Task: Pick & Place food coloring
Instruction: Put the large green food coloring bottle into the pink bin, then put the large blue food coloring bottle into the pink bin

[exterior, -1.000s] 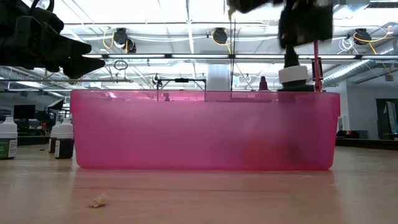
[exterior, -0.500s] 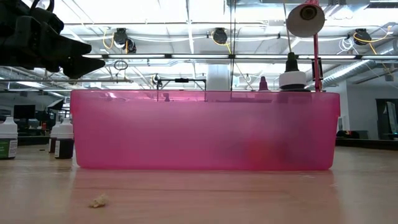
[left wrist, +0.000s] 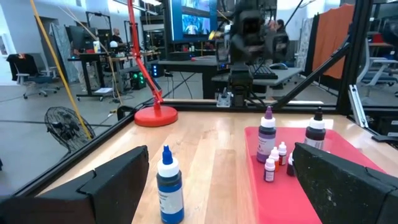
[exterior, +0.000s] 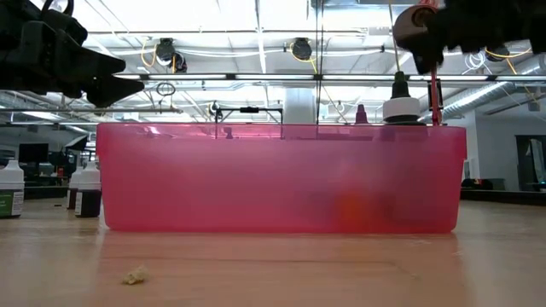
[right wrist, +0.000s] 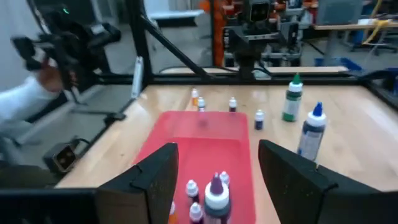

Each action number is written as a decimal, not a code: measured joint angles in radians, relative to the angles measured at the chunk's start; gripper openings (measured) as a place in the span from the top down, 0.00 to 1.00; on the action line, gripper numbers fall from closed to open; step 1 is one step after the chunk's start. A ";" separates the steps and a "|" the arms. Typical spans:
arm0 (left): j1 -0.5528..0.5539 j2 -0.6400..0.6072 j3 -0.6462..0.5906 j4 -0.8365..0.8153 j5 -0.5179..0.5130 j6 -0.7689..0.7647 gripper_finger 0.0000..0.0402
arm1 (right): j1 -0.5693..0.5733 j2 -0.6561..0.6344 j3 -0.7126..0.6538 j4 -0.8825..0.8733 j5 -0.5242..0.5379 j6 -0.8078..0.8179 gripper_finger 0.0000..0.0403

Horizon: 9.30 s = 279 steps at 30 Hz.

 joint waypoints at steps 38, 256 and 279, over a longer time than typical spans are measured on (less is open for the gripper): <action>0.000 0.000 0.000 -0.008 0.006 -0.211 0.02 | -0.437 -0.552 -0.224 -0.171 -0.035 -0.036 0.48; -0.326 1.699 1.531 -1.170 -0.338 -0.286 0.15 | -0.436 -0.545 -0.369 -0.040 -0.015 -0.005 0.48; 0.139 1.777 1.531 -1.122 -0.121 0.060 0.19 | -0.435 -0.545 -0.368 -0.040 -0.015 -0.005 0.48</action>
